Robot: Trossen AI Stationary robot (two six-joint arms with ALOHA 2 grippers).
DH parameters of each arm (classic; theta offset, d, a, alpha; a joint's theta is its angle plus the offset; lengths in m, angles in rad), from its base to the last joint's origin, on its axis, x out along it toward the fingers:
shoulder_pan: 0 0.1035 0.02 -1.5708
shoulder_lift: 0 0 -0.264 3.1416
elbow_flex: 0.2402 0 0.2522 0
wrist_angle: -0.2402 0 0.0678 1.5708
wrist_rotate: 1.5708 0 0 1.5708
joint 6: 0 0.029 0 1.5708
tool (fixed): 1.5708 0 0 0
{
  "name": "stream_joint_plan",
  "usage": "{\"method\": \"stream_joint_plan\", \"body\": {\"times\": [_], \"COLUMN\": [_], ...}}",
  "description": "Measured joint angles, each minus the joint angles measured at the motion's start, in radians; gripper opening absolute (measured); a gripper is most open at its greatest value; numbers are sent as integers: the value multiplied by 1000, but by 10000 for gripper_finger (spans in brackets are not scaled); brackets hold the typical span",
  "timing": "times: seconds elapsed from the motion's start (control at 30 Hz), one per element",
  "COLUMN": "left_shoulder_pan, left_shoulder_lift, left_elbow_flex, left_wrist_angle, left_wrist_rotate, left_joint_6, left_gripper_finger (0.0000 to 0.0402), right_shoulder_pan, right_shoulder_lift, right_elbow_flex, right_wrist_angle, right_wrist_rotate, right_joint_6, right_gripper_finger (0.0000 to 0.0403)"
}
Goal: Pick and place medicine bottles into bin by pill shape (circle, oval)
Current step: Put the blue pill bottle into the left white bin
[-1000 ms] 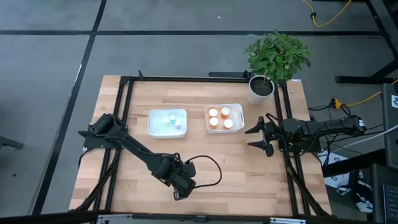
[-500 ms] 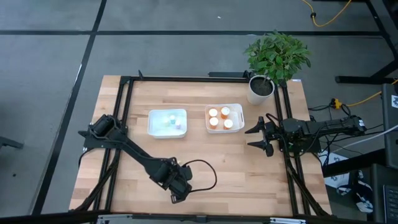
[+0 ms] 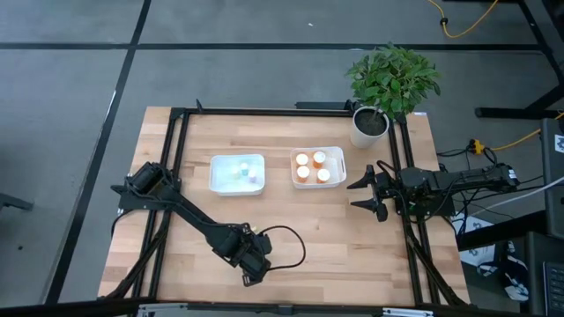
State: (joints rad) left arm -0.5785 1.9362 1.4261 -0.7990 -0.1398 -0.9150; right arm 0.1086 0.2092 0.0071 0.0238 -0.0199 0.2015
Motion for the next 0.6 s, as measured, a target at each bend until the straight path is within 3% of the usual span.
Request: {"method": "stream_joint_plan", "body": {"times": [0.17, 0.4, 0.6], "left_shoulder_pan": [2, 2, 20], "left_shoulder_lift": [0, 2, 4], "left_elbow_flex": [0, 0, 29], "left_wrist_angle": [0, 0, -3], "left_wrist_rotate": [-4, -4, 17], "left_joint_6": [0, -5, -100], "left_gripper_finger": [242, 176, 136], "right_shoulder_pan": [0, 0, 0], "right_shoulder_lift": [0, 0, 0], "right_elbow_flex": [0, 0, 0], "right_wrist_angle": [0, 0, 0], "right_wrist_rotate": [0, 0, 0], "right_joint_6": [0, 0, 0], "right_gripper_finger": [279, 279, 279]}}
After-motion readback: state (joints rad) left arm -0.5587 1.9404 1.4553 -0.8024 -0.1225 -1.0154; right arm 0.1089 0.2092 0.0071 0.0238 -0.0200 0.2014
